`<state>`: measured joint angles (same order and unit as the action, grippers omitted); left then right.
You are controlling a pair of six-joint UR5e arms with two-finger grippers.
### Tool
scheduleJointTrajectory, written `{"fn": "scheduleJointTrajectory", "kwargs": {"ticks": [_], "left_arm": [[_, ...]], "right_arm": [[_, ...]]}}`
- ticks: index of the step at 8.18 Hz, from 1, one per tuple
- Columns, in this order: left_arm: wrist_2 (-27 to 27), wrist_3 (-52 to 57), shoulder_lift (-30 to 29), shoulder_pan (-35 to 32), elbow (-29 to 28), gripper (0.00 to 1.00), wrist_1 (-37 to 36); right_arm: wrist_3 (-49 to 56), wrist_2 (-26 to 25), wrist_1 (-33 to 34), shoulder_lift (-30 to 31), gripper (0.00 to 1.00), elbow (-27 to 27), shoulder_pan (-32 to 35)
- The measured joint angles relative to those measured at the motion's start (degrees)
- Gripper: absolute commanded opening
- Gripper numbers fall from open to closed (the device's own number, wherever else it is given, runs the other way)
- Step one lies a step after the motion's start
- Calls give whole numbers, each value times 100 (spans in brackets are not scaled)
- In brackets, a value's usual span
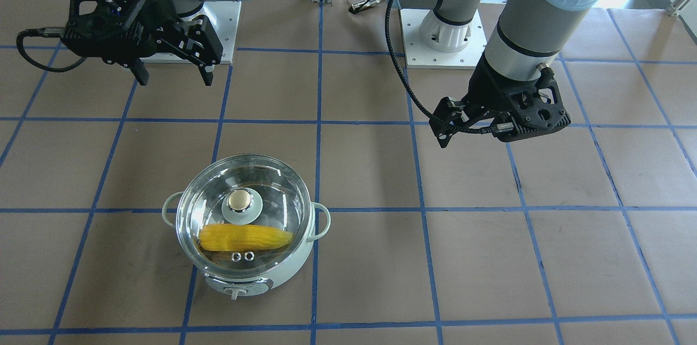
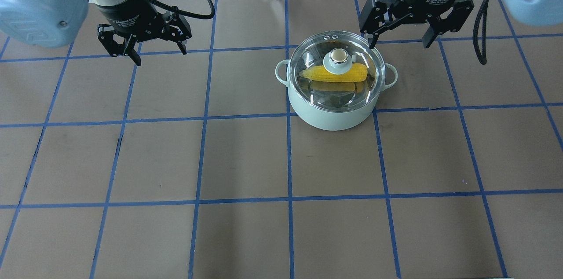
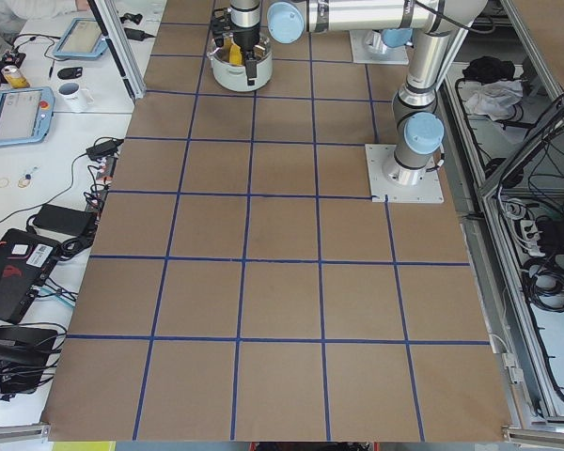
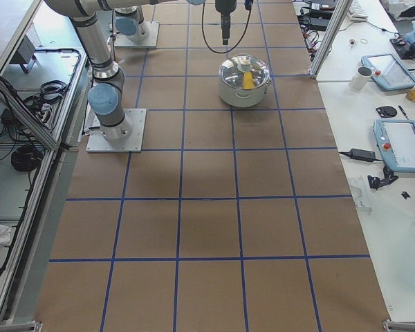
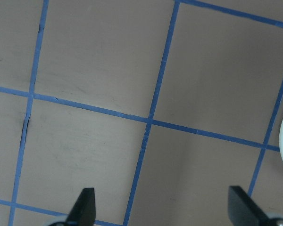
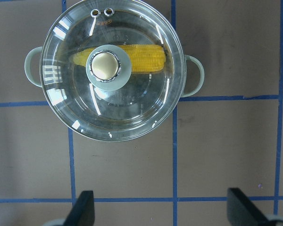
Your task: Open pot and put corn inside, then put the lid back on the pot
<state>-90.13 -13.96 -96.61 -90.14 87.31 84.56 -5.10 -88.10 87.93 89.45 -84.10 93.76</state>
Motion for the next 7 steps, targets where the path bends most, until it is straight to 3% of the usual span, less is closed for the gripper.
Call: {"fn": "scheduleJointTrajectory", "kwargs": {"ticks": [7], "left_arm": [[-26,92,143,5,-34,100,42]], "right_arm": [[183,-45,53,2,100,-10,-5]]}}
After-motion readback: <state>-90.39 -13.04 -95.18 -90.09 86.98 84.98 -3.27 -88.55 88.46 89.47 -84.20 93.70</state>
